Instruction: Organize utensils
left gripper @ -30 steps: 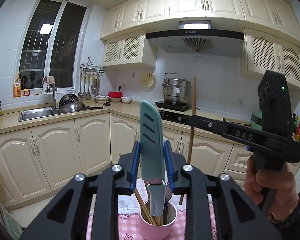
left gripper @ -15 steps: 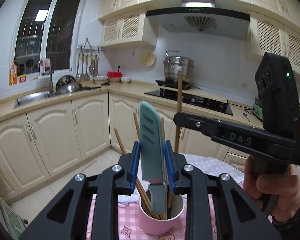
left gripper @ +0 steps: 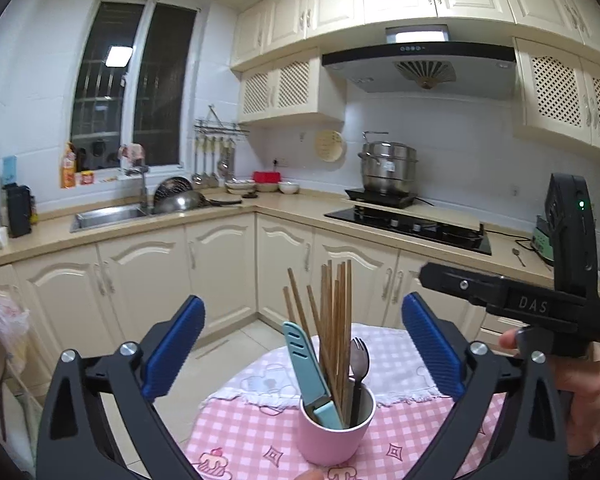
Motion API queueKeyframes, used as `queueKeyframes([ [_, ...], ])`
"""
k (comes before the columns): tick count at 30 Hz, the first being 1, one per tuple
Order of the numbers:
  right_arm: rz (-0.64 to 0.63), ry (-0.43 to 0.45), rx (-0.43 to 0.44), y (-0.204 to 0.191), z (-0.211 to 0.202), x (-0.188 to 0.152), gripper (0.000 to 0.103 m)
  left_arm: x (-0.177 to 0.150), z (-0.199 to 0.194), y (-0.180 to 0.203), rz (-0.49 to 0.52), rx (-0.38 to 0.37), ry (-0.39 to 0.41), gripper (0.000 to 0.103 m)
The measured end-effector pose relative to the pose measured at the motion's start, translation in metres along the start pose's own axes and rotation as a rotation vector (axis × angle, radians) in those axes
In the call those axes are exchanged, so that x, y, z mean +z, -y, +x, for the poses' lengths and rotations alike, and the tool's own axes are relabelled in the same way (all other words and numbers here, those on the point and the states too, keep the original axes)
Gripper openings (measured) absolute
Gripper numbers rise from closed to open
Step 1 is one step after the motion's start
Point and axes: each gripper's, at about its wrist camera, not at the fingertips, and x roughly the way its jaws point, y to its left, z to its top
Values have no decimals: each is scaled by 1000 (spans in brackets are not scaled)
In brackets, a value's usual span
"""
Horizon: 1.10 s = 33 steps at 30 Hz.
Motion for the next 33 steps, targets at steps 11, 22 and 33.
queueKeyframes([
  [11, -10, -19, -21, -16, -46, -11, 97, 3, -50, 19, 1, 127, -8, 98],
  [22, -27, -12, -44, -34, -90, -26, 97, 4, -100, 36, -14, 188, -9, 99],
  [33, -95, -10, -118, -51, -111, -43, 97, 3, -139, 44, -16, 237, 15, 99],
])
